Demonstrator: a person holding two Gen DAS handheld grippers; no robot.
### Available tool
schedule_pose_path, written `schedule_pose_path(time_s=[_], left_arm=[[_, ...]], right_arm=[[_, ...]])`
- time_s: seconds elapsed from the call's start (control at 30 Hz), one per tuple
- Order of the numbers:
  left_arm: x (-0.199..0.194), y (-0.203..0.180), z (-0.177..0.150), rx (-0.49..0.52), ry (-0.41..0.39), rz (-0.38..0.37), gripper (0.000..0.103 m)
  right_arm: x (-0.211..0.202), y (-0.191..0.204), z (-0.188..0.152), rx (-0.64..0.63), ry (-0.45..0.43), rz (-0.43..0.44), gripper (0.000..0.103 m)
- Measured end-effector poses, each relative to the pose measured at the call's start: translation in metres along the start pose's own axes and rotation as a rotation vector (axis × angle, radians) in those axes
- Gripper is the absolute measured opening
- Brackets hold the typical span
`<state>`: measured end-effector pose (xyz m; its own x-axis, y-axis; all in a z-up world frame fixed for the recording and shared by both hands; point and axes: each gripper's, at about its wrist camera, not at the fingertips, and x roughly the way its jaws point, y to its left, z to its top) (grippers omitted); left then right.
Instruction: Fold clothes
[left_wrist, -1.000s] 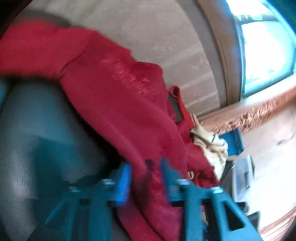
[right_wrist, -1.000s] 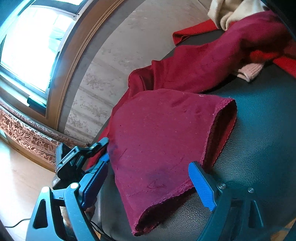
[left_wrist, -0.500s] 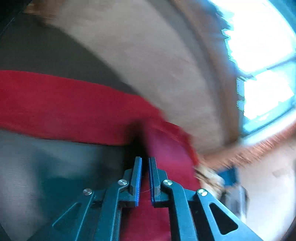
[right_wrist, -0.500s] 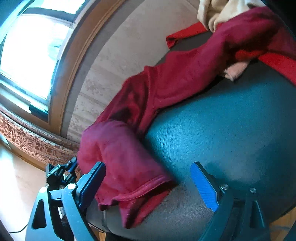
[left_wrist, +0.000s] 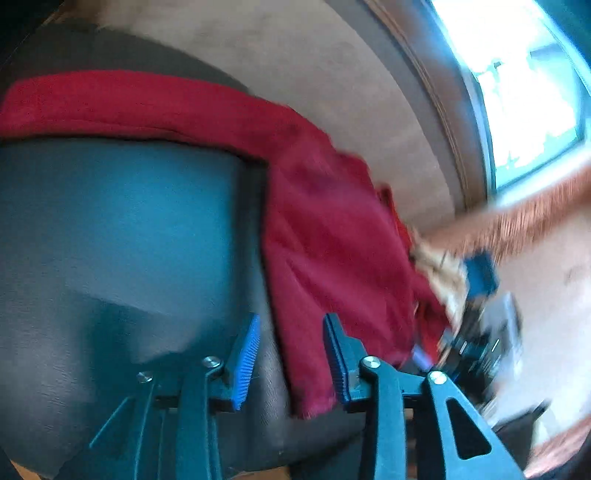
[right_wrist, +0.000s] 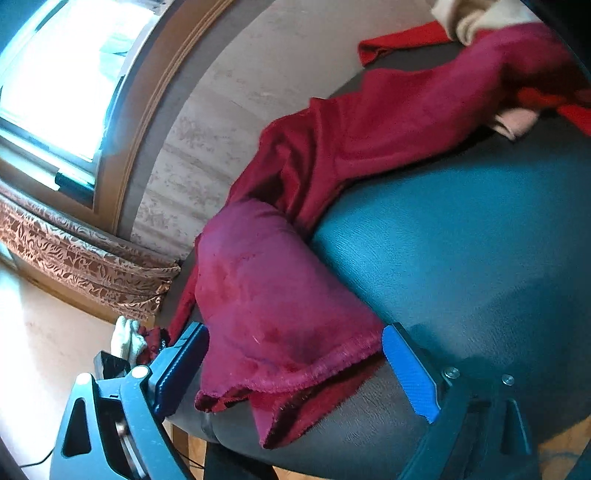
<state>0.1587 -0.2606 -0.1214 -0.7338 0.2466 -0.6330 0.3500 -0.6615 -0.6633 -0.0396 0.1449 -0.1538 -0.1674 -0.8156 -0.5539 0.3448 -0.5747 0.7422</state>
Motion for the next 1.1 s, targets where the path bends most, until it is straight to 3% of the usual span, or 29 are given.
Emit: schedule_pose_path(time_s=[0.1,0.13,0.2,0.3,0.37,0.4,0.43,0.57,0.67,0.77,0.93,1.1], left_arm=[[0.015,-0.009,-0.009,0.033,0.039,-0.029,0.047],[0.021,-0.010,-0.012,0.031,0.059,-0.018,0.053],[0.033,-0.015,-0.016,0.055,0.085,0.055,0.055],[0.036,-0.029,-0.026,0.141,0.063,0.119,0.057],[0.037,-0.037,-0.027,0.175,0.077,0.108,0.038],[0.037,-0.038,-0.026,0.168,0.093,0.086,0.001],[0.032,-0.036,-0.020,0.139,0.091,0.047,0.003],[-0.028,-0.025,0.009,0.024,-0.090,-0.121,0.003],[-0.087,-0.011,0.027,-0.029,-0.247,-0.156,0.003],[-0.134,0.001,0.026,-0.004,-0.316,-0.058,0.003],[-0.152,0.042,-0.002,-0.041,-0.275,0.214,0.003],[-0.140,0.078,-0.022,-0.137,-0.231,0.311,0.003]], right_arm=[[0.003,-0.005,-0.003,0.031,0.003,-0.005,0.098],[0.005,-0.007,-0.004,0.044,0.007,-0.001,0.098],[0.010,-0.007,-0.006,0.057,0.014,0.006,0.098],[0.014,-0.002,-0.007,0.038,0.019,0.015,0.103],[0.015,-0.001,-0.007,0.034,0.018,0.018,0.103],[0.016,0.000,-0.007,0.032,0.017,0.020,0.103],[0.016,0.000,-0.006,0.035,0.016,0.023,0.103],[0.012,-0.003,-0.005,0.077,0.015,0.062,0.103],[0.007,-0.009,-0.002,0.135,0.011,0.129,0.103],[0.005,-0.007,0.000,0.142,-0.001,0.145,0.103],[0.007,0.006,0.003,0.090,-0.012,0.138,0.103],[0.019,0.040,0.023,-0.058,-0.044,0.173,0.103]])
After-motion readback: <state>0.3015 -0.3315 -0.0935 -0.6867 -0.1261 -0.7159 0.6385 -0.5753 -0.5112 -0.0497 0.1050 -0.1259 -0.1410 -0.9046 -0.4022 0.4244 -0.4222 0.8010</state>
